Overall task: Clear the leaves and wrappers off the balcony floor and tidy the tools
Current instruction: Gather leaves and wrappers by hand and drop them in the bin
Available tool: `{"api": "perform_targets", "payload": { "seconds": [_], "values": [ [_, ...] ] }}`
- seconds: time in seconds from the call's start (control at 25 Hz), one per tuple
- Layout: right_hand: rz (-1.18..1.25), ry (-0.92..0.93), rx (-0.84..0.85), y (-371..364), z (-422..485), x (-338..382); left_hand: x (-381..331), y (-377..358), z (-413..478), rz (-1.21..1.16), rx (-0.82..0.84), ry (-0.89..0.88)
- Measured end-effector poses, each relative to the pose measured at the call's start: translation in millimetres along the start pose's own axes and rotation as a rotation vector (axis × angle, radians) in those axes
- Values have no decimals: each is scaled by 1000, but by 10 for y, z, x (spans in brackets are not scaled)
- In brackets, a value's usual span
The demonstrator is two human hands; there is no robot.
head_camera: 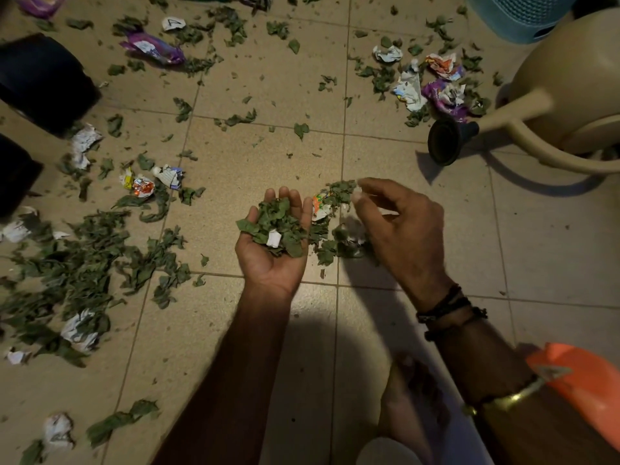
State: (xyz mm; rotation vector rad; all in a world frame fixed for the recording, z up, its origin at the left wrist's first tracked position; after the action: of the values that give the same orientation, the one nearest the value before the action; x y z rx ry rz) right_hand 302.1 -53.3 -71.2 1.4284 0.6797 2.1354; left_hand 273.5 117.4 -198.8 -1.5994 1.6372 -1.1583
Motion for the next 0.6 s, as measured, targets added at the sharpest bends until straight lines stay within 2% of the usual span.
{"api": "perform_targets", "payload": {
  "seconds": [0.08, 0.16, 0.2, 0.28, 0.36, 0.48, 0.52, 0.6],
  "values": [
    [-102, -159, 85, -103, -279, -474, -123, -21, -42, 2, -2, -36],
    [-162, -304, 289, -438, -670, -714, -213, -38, -89, 4, 12, -60],
    [-174, -296, 355, -618, -803, -693, -243, -29, -109, 4, 10, -69],
    [-120, -149, 429, -952, -842, -448, -282, 23, -127, 3, -6, -77],
    [41, -42, 408, -1117, -652, -224, -313, 41, -143, 2, -12, -80],
    [115, -132, 144, -886, -143, -470, -403, 11, -191, 5, -8, -103],
    [63, -165, 138, -833, 3, -619, -433, -16, -205, 11, 1, -107],
    [-57, -153, 318, -937, 158, -754, -477, -41, -212, 12, 15, -106]
  ]
}}
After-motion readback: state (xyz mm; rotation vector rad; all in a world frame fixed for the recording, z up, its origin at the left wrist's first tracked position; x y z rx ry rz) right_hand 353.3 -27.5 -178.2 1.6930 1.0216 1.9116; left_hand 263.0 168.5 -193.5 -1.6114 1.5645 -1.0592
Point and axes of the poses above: each hand's wrist, its own z-axis towards the middle knuckle, its own y-axis out of the back of the hand, x = y × z, the point moved 10 cm from there along z, towards the middle knuckle, and after that the axes turned 12 degrees about y, right-handed, at the moved point
